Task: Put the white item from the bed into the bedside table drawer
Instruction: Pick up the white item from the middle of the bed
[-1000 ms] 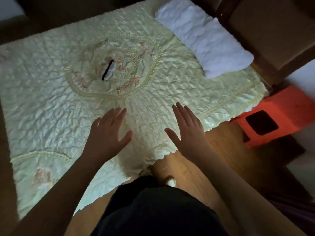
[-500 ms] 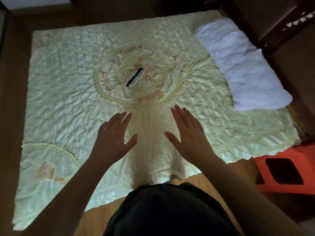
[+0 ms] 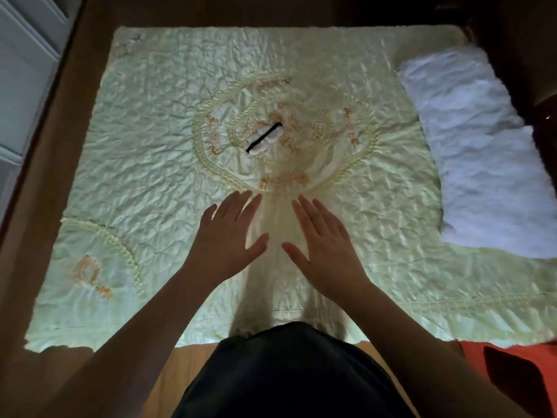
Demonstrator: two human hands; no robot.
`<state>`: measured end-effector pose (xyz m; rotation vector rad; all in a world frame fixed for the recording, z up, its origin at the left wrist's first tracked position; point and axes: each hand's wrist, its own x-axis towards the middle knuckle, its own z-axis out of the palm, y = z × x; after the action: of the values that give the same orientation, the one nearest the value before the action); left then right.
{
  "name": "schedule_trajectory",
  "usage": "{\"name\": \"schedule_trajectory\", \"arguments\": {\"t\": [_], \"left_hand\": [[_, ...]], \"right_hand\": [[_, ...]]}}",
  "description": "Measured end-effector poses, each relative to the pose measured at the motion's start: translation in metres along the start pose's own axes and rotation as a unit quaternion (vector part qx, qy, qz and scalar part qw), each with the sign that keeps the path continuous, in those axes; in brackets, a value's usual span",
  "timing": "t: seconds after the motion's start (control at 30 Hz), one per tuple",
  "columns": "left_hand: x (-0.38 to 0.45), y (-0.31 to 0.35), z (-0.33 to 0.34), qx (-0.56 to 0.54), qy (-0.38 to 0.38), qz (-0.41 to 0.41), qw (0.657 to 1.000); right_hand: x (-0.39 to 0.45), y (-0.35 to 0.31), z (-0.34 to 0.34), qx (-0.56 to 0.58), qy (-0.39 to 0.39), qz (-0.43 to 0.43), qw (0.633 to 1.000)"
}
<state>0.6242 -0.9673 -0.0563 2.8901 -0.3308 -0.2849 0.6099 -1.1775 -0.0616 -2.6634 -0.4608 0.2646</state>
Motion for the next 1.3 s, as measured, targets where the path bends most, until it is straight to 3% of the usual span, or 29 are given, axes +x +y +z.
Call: {"name": "schedule_trajectory", "arguments": {"t": [0.27, 0.47, 0.57, 0.77, 1.03, 1.3], "left_hand": [[0.022, 0.003, -0.011, 0.067, 0.002, -0.022, 0.998], [0.060, -0.029, 0.003, 0.029, 0.058, -0.055, 0.996], [0.090, -0.049, 0.033, -0.001, 0.082, -0.056, 0.995], [0.159, -0.090, 0.106, -0.016, 0.058, -0.056, 0.997], [0.264, -0.142, 0.187, -0.016, 0.068, 0.000, 0.998], [0.337, -0.236, 0.272, 0.049, -0.007, -0.065, 0.997]], "right_hand": [[0.048, 0.028, 0.010, 0.025, -0.034, -0.047, 0.998], [0.096, 0.034, 0.036, 0.035, -0.036, -0.052, 0.997], [0.123, 0.039, 0.065, 0.032, -0.047, -0.062, 0.996], [0.189, 0.076, 0.127, 0.027, -0.034, -0.029, 0.999], [0.289, 0.143, 0.217, 0.000, -0.050, 0.020, 0.999], [0.400, 0.169, 0.286, -0.051, -0.033, -0.003, 0.998]]}}
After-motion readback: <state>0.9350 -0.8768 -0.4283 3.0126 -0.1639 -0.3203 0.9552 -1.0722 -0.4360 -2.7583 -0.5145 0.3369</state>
